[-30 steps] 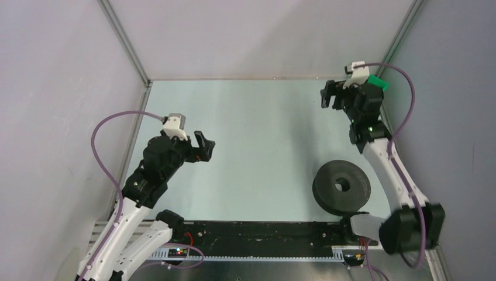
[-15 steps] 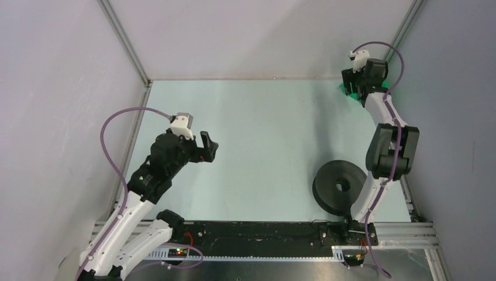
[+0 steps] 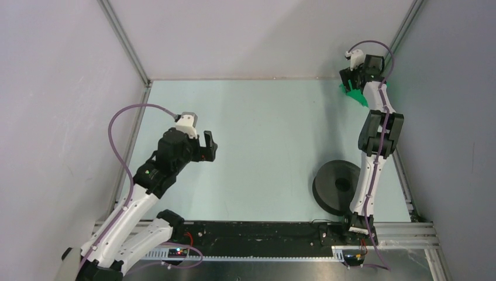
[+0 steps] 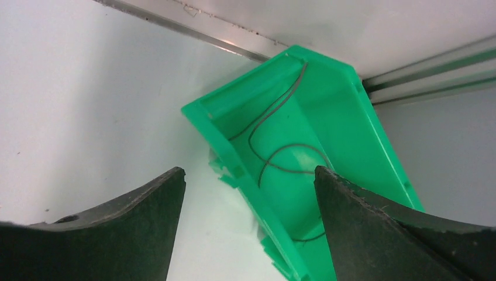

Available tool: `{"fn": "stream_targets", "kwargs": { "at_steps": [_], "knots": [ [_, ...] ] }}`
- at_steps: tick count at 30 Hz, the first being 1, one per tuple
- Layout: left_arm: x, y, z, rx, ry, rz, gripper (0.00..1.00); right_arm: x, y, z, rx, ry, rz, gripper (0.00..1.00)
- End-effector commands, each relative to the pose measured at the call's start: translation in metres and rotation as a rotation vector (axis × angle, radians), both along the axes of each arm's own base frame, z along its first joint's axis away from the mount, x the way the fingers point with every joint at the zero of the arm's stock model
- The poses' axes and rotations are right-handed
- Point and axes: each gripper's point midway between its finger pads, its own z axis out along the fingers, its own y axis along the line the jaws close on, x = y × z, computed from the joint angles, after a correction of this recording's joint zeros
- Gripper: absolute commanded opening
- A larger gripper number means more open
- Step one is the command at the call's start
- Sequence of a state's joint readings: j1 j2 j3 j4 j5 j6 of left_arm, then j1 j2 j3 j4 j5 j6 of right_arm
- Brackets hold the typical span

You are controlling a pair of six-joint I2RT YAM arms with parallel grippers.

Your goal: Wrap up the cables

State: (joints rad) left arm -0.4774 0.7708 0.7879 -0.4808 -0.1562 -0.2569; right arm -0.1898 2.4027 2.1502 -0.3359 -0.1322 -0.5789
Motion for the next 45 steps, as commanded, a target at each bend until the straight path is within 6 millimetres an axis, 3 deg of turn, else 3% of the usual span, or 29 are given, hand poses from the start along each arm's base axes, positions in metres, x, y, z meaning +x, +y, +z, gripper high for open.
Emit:
{"fn": "stream_targets", "kwargs": {
  "at_steps": [1, 8, 10, 13, 17, 20, 21, 22, 26, 28, 35, 37, 40, 45],
  "knots": [
    [0.005, 0.002, 0.006, 0.031, -0.026, 0.005, 0.98, 0.01, -0.003, -0.003, -0.003, 0.002, 0.066, 0.85],
    [0.01, 0.004, -0.003, 0.063, 0.001, 0.017, 0.98, 0.01, 0.003, -0.026, 0.036, 0.031, 0.16, 0.77],
    [0.011, 0.004, -0.005, 0.07, 0.008, 0.018, 0.98, 0.008, 0.003, -0.028, 0.049, 0.038, 0.175, 0.69],
    [0.011, 0.004, -0.006, 0.073, 0.012, 0.019, 0.98, 0.004, 0.006, -0.025, 0.072, 0.038, 0.196, 0.48],
    [0.011, 0.004, -0.007, 0.072, 0.014, 0.021, 0.98, -0.004, 0.025, -0.004, 0.088, -0.019, 0.285, 0.31],
    [0.01, 0.004, -0.005, 0.064, 0.009, 0.019, 0.98, -0.022, 0.058, 0.015, 0.118, -0.062, 0.441, 0.15],
    [0.01, 0.004, -0.003, 0.061, 0.004, 0.019, 0.98, -0.028, 0.069, 0.011, 0.138, -0.052, 0.469, 0.12],
    [0.01, 0.004, -0.002, 0.06, 0.0, 0.02, 0.98, -0.033, 0.081, 0.027, 0.155, -0.088, 0.522, 0.07],
    [0.008, 0.006, 0.005, 0.049, -0.021, 0.027, 0.98, -0.06, 0.142, 0.051, 0.217, -0.157, 0.721, 0.01],
    [0.007, 0.008, 0.006, 0.047, -0.029, 0.038, 0.98, -0.077, 0.173, 0.054, 0.212, -0.18, 0.818, 0.0],
    [0.008, 0.017, 0.007, 0.061, -0.039, 0.083, 0.98, -0.131, 0.273, 0.031, 0.083, -0.102, 1.077, 0.02],
    [0.008, 0.02, 0.007, 0.067, -0.038, 0.096, 0.98, -0.134, 0.281, 0.03, 0.05, -0.115, 1.086, 0.0],
    [0.007, 0.022, 0.006, 0.068, -0.038, 0.106, 0.98, -0.129, 0.274, 0.037, 0.022, -0.147, 1.057, 0.0],
    [0.008, 0.022, 0.005, 0.069, -0.034, 0.108, 0.98, -0.118, 0.229, 0.038, -0.012, -0.15, 0.991, 0.03]
  ]
}}
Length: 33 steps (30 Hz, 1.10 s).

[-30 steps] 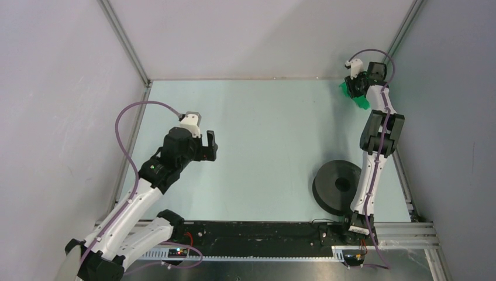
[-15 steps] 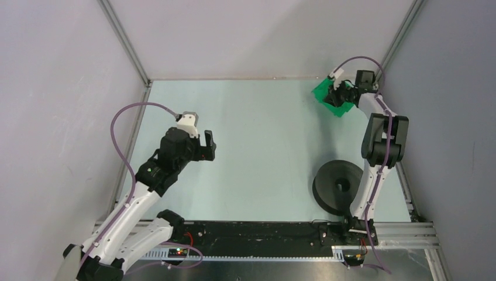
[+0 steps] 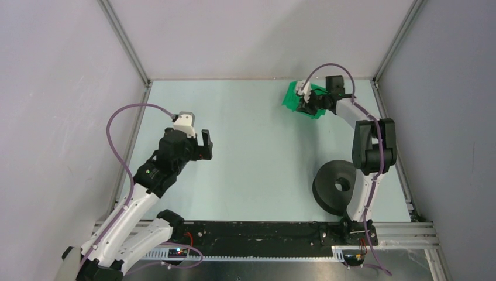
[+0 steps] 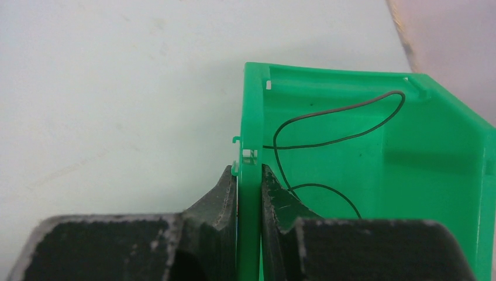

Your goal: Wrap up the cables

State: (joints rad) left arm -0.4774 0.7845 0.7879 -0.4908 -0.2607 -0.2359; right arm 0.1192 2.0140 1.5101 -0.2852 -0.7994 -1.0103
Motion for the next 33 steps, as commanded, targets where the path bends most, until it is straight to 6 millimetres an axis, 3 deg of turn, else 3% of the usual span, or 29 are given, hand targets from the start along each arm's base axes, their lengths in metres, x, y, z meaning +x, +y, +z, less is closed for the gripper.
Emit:
{"fn": "stream_targets", "kwargs": {
  "at_steps": [1, 5, 9, 15, 25, 29, 33],
  "knots": [
    [0.002, 0.004, 0.009, 0.002, -0.027, 0.023, 0.98, 0.031, -0.066, 0.044, -0.062, -0.187, -0.083, 0.03],
    [0.003, 0.003, 0.007, 0.011, -0.017, 0.021, 0.98, 0.027, -0.119, 0.025, -0.137, -0.145, -0.088, 0.05],
    [0.005, 0.001, 0.003, 0.021, -0.001, 0.017, 0.98, 0.03, -0.153, 0.018, -0.175, -0.165, -0.078, 0.07],
    [0.006, 0.002, 0.003, 0.024, 0.002, 0.019, 0.98, 0.035, -0.166, 0.014, -0.185, -0.179, -0.041, 0.14],
    [0.005, 0.001, 0.003, 0.019, 0.003, 0.013, 0.98, 0.045, -0.182, -0.024, -0.199, -0.102, -0.068, 0.18],
    [0.006, 0.001, 0.001, 0.024, 0.008, 0.014, 0.99, 0.046, -0.192, -0.023, -0.19, -0.096, -0.096, 0.3],
    [0.007, 0.0, 0.002, 0.025, 0.009, 0.014, 0.98, 0.052, -0.192, -0.002, -0.116, -0.09, -0.152, 0.53]
  ]
}}
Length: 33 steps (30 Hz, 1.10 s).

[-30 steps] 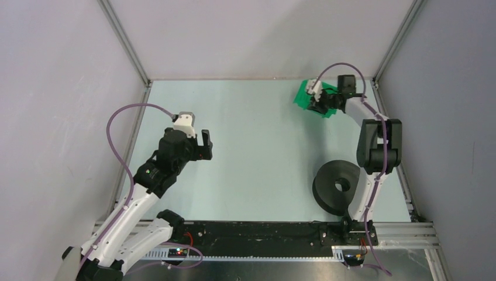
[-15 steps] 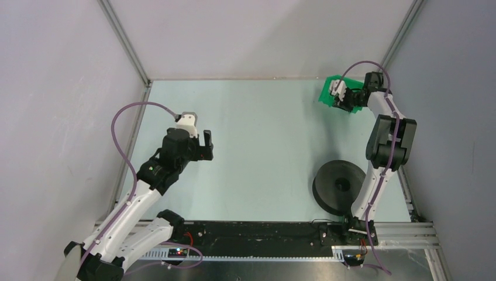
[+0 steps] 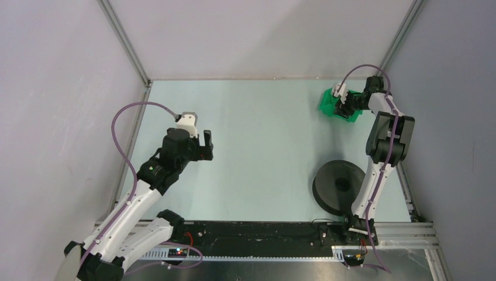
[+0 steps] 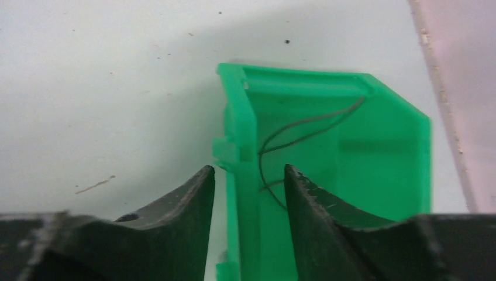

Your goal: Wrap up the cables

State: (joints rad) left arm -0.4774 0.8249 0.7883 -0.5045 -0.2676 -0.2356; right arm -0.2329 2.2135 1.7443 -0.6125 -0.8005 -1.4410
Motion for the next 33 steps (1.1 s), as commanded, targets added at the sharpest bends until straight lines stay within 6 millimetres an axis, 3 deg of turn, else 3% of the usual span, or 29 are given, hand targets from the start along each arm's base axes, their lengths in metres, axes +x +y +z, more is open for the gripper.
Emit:
{"fn": "stream_targets", "kwargs": {
  "at_steps": [1, 7, 8, 10, 13, 19, 20, 21, 22, 27, 33],
  "knots": [
    [0.005, 0.0, 0.015, -0.003, -0.038, 0.008, 0.98, 0.02, -0.001, 0.05, 0.087, -0.078, -0.049, 0.57],
    [0.004, 0.001, 0.017, -0.005, -0.044, 0.012, 0.99, 0.029, 0.019, 0.087, 0.246, -0.064, -0.165, 0.61],
    [0.003, 0.001, 0.017, -0.006, -0.044, 0.013, 0.98, 0.029, 0.023, 0.085, 0.29, -0.017, -0.223, 0.61],
    [0.003, 0.002, 0.018, -0.01, -0.048, 0.013, 0.98, 0.05, 0.022, 0.101, 0.355, -0.039, -0.365, 0.61],
    [0.001, 0.002, 0.022, -0.018, -0.06, 0.012, 0.98, 0.065, 0.023, 0.109, 0.426, 0.011, -0.518, 0.62],
    [-0.002, 0.003, 0.025, -0.03, -0.073, 0.012, 0.98, 0.085, 0.028, 0.099, 0.48, 0.079, -0.805, 0.62],
    [-0.002, 0.003, 0.025, -0.03, -0.073, 0.012, 0.98, 0.085, 0.028, 0.087, 0.467, 0.112, -0.853, 0.61],
    [-0.002, 0.003, 0.025, -0.031, -0.073, 0.012, 0.98, 0.092, 0.024, 0.093, 0.463, 0.094, -0.934, 0.61],
    [-0.001, 0.003, 0.025, -0.031, -0.073, 0.012, 0.98, 0.09, 0.023, 0.08, 0.444, 0.127, -0.983, 0.61],
    [-0.002, 0.001, 0.026, -0.036, -0.074, 0.004, 0.98, 0.087, 0.02, 0.057, 0.422, 0.184, -1.22, 0.59],
    [-0.003, 0.001, 0.027, -0.04, -0.077, 0.0, 0.99, 0.086, 0.014, 0.036, 0.514, 0.281, -1.357, 0.55]
  ]
}}
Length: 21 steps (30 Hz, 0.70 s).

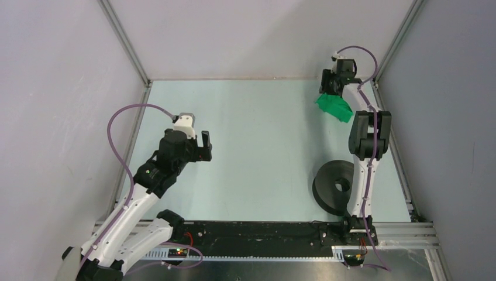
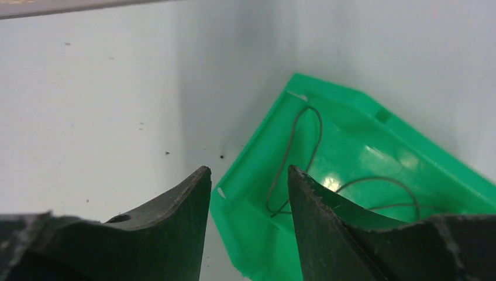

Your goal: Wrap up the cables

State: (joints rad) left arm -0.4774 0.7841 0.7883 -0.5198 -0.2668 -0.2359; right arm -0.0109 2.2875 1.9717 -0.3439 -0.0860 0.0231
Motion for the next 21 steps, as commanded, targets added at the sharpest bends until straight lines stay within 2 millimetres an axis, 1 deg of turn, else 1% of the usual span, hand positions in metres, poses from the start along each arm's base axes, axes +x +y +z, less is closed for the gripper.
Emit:
{"fn": "stream_targets", "kwargs": {
  "at_steps": [1, 5, 7, 8, 9, 10, 11, 12, 13, 15, 16, 17, 18, 19, 20, 21],
  "knots": [
    [0.003, -0.002, 0.02, -0.028, -0.055, 0.001, 0.98, 0.002, -0.024, -0.01, 0.087, 0.047, -0.203, 0.54],
    [0.004, -0.002, 0.019, -0.025, -0.05, 0.001, 0.98, 0.004, -0.029, -0.016, 0.092, 0.051, -0.253, 0.5],
    [0.004, -0.002, 0.018, -0.022, -0.048, 0.002, 0.98, 0.007, -0.033, -0.018, 0.092, 0.042, -0.262, 0.42],
    [0.004, -0.002, 0.017, -0.02, -0.046, 0.003, 0.98, 0.01, -0.035, -0.016, 0.092, 0.023, -0.264, 0.31],
    [0.004, -0.002, 0.017, -0.02, -0.046, 0.003, 0.98, 0.011, -0.042, -0.017, 0.084, 0.015, -0.275, 0.25],
    [0.004, -0.001, 0.016, -0.017, -0.044, 0.006, 0.98, 0.016, -0.047, -0.011, 0.08, -0.016, -0.282, 0.12],
    [0.005, -0.001, 0.016, -0.017, -0.045, 0.006, 0.98, 0.016, -0.055, -0.011, 0.069, -0.025, -0.286, 0.07],
    [0.005, -0.001, 0.016, -0.015, -0.042, 0.006, 0.98, 0.02, -0.059, 0.0, 0.067, -0.064, -0.282, 0.0],
    [0.005, -0.001, 0.015, -0.014, -0.042, 0.007, 0.98, 0.022, -0.065, 0.006, 0.064, -0.087, -0.269, 0.0],
    [0.005, -0.001, 0.016, -0.014, -0.043, 0.007, 0.98, 0.023, -0.074, 0.025, 0.041, -0.132, -0.25, 0.0],
    [0.005, -0.001, 0.016, -0.015, -0.044, 0.007, 0.98, 0.022, -0.076, 0.04, 0.026, -0.16, -0.241, 0.0],
    [0.004, -0.001, 0.017, -0.016, -0.045, 0.006, 0.98, 0.023, -0.081, 0.05, -0.015, -0.185, -0.217, 0.0],
    [0.004, -0.001, 0.017, -0.017, -0.046, 0.005, 0.98, 0.022, -0.082, 0.064, -0.035, -0.213, -0.204, 0.0],
    [0.004, -0.002, 0.017, -0.019, -0.048, 0.003, 0.98, 0.023, -0.084, 0.073, -0.07, -0.234, -0.185, 0.0],
    [0.004, -0.002, 0.018, -0.021, -0.05, 0.003, 0.98, 0.022, -0.083, 0.087, -0.086, -0.259, -0.161, 0.0],
    [0.003, -0.001, 0.019, -0.024, -0.053, 0.003, 0.98, 0.02, -0.08, 0.093, -0.098, -0.262, -0.132, 0.0]
  ]
}}
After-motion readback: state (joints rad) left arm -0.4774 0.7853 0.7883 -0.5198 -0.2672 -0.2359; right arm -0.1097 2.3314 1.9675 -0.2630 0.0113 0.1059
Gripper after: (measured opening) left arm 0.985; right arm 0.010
